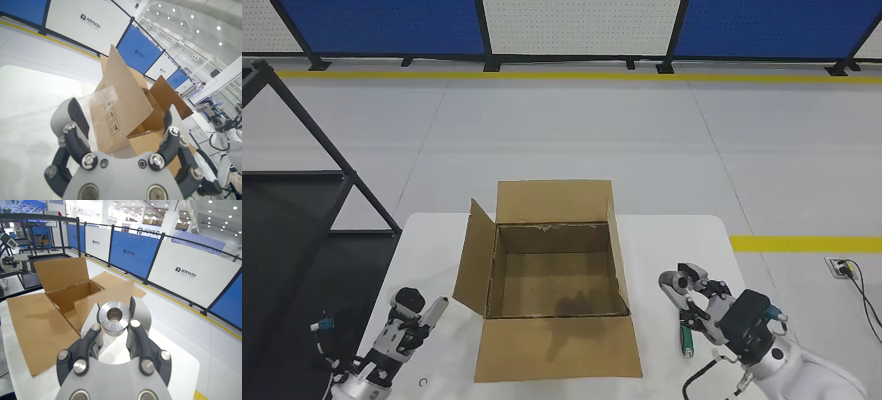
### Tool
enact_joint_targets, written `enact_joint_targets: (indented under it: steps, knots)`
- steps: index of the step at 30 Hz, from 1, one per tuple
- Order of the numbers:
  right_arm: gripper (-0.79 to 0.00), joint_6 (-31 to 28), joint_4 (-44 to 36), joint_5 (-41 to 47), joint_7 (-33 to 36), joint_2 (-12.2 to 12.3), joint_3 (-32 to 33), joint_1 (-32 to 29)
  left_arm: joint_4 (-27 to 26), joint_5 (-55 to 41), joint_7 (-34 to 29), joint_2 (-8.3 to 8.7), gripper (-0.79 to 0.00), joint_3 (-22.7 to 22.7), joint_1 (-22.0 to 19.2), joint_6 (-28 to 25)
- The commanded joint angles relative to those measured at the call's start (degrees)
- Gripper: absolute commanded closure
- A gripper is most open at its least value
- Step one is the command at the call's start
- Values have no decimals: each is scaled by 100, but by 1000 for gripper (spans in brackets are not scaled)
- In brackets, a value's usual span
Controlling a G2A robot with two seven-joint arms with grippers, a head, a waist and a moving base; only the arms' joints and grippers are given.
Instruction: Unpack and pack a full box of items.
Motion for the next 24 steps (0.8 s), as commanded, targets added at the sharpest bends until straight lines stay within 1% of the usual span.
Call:
enact_joint_targets:
  steps: [1, 4, 19, 20, 22, 24]
  knots:
    - [0, 107, -241, 119, 170, -12, -121, 66, -3, -101, 117, -7, -785, -92, 88, -17]
    - [0, 21, -353, 256, 308, -8, -142, 109, -23, -215, 235, -18, -785, -187, 192, 20]
    - [0, 21, -353, 256, 308, -8, -142, 109, -23, -215, 235, -18, -785, -187, 192, 20]
    - [0, 91, -410, 259, 248, -14, -162, 110, -24, -216, 227, -19, -785, -182, 192, 26]
    - [0, 116, -492, 187, 224, -29, -361, 197, -41, -226, 166, -21, -785, -152, 156, 66]
    - [0, 232, -467, 70, 395, -55, -673, 486, -49, -208, 153, -24, -785, -143, 124, 100]
